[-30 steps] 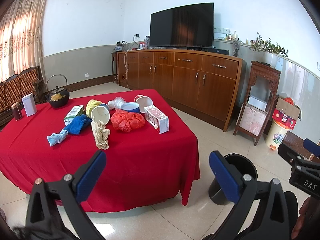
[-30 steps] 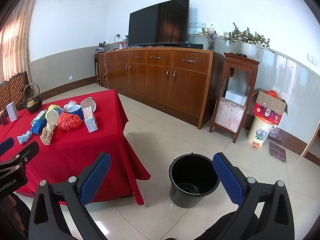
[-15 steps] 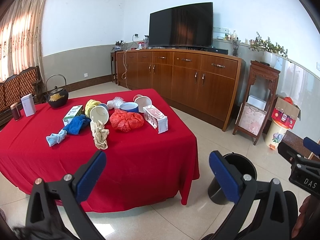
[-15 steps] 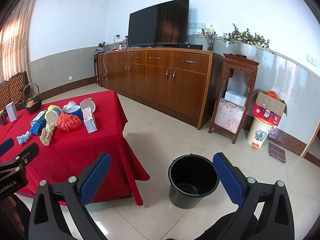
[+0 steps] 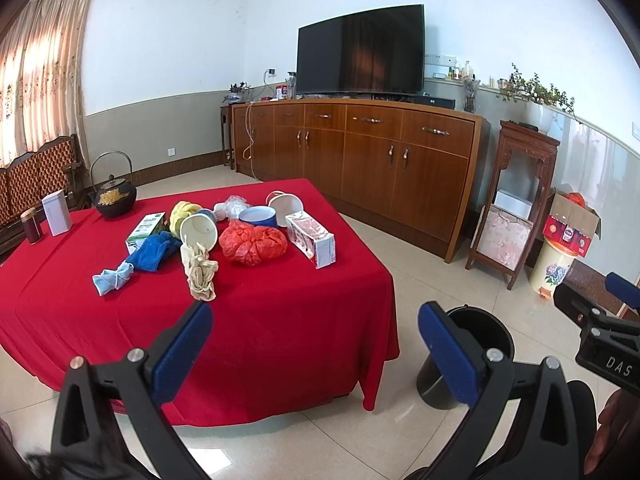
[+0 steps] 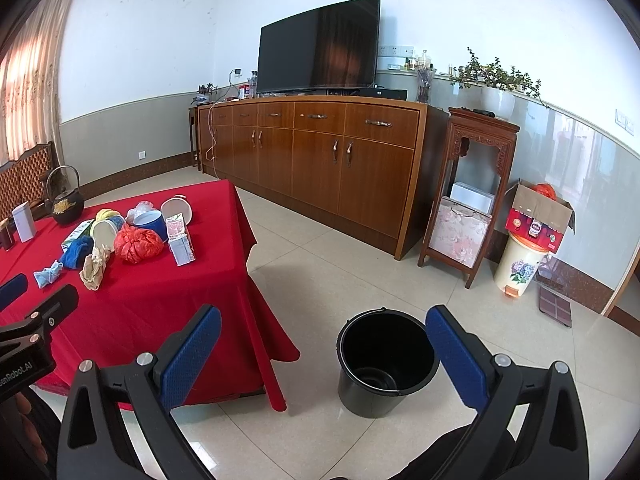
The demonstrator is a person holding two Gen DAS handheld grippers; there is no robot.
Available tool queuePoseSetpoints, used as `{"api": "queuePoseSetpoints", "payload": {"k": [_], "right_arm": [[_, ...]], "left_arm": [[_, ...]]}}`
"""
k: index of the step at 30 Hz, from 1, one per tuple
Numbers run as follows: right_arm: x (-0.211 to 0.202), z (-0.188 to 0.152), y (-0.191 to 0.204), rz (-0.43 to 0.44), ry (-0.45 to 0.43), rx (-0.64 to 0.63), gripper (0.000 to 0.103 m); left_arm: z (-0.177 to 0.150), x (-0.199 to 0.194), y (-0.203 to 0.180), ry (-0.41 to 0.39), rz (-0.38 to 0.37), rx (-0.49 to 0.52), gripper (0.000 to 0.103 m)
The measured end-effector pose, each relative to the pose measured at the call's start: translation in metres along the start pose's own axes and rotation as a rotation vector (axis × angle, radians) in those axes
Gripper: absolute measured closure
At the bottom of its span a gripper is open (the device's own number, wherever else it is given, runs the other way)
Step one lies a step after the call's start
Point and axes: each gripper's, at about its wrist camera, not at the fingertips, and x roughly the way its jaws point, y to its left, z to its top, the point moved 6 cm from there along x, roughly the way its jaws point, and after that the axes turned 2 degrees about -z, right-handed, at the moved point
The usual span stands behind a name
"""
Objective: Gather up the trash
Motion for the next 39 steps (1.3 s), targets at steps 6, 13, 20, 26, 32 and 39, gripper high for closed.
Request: {"api": "queuePoseSetpoints", "payload": {"k": [6, 13, 20, 26, 32, 39], "right_arm": [[0.001, 0.001, 0.003, 0.004, 0.001, -0.004, 0.000], [0.003, -0.004, 0.006, 0.068, 0.006, -0.013, 0.000], [0.011, 0.002, 0.018, 0.162, -0.034, -0.023, 0.000], [0.048, 0.007, 0.057, 0.243, 0.030, -0.100, 0.000], [0.098, 0.015, 0.107, 0.358, 0.098, -0.139, 0.000], [0.154, 0.031, 0.160, 0.402, 0.108, -0.186, 0.018]], "left_arm": [[0.000, -0.001, -0.001, 0.002, -0.004, -0.001, 0.000], [0.002, -0.002, -0.001, 0.007, -0.013, -0.004, 0.000], [0.005, 0.007, 0.031, 0.001, 0.046, -0.045, 0.000], [0.005, 0.036, 0.077, 0.042, 0.112, -0.093, 0.000], [-0.003, 0.073, 0.114, 0.098, 0.151, -0.126, 0.001], [-0.015, 0.111, 0.151, 0.131, 0.215, -0.201, 0.013]]}}
